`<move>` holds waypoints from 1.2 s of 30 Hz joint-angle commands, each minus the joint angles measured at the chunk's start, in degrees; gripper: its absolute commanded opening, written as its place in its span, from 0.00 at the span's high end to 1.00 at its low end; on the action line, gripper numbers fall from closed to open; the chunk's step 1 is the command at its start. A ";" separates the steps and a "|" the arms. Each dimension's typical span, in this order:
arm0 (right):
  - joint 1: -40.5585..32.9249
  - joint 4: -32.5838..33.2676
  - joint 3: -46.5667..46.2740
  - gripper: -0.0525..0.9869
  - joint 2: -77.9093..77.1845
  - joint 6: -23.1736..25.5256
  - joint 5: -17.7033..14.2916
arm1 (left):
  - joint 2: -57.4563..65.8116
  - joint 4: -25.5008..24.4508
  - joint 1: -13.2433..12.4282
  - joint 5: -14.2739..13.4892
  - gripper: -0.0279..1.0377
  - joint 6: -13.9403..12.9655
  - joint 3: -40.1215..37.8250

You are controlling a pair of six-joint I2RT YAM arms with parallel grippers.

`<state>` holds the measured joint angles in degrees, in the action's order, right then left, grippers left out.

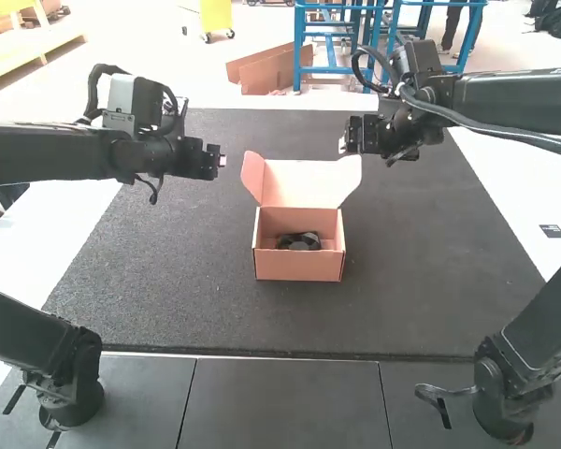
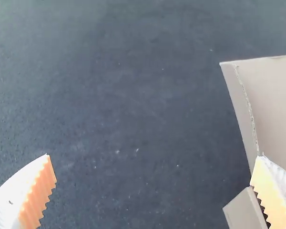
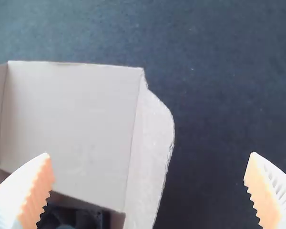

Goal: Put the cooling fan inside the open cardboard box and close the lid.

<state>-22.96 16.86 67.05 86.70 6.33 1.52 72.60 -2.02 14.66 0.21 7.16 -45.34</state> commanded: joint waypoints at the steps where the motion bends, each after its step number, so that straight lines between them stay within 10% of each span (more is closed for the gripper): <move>1: 0.55 -1.22 1.33 0.07 1.90 -0.97 -0.46 | 3.43 1.93 0.29 -0.73 0.07 0.84 -3.17; 19: 0.64 2.39 13.81 0.08 13.32 0.79 2.35 | 16.79 6.33 -0.33 -0.47 0.07 1.02 -11.87; 36: 2.66 8.80 16.10 0.10 15.26 4.57 9.91 | 16.96 5.98 4.42 8.05 0.07 3.48 -12.14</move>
<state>-21.23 25.65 80.95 101.60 9.93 9.80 89.36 3.11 18.50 6.26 9.69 -55.37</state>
